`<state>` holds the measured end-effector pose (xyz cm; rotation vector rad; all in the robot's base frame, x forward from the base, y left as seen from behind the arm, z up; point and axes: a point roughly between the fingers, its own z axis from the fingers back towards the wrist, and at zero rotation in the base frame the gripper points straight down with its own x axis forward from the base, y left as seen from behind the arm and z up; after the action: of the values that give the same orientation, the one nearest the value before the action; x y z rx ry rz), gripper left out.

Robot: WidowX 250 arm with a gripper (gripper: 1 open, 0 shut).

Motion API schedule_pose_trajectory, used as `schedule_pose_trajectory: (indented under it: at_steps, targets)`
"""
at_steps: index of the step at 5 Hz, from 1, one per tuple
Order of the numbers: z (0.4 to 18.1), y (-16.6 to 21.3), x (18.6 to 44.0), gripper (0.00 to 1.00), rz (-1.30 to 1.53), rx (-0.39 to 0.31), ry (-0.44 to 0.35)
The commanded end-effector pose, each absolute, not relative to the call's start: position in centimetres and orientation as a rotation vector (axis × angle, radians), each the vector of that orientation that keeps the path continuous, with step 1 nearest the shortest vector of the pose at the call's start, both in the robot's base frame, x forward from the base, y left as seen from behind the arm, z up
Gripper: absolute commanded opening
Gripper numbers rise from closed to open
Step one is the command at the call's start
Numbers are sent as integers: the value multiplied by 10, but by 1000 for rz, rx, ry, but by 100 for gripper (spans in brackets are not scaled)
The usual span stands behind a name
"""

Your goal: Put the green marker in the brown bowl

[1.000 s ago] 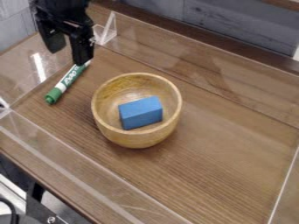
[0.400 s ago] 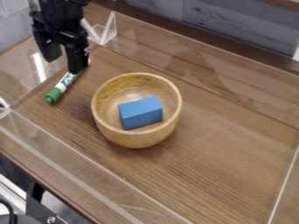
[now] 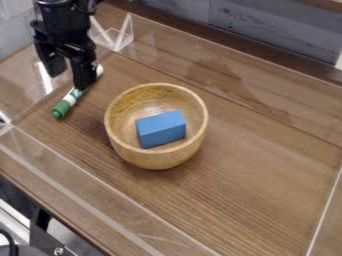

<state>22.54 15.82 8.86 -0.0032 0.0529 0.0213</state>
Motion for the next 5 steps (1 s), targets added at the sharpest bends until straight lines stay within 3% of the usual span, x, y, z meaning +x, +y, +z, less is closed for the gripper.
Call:
schedule_pose_trajectory:
  at_steps: [1,5]
  targets:
    - [92,168,227,100,36,14,28]
    - [80,182,235,100,37,-23,47]
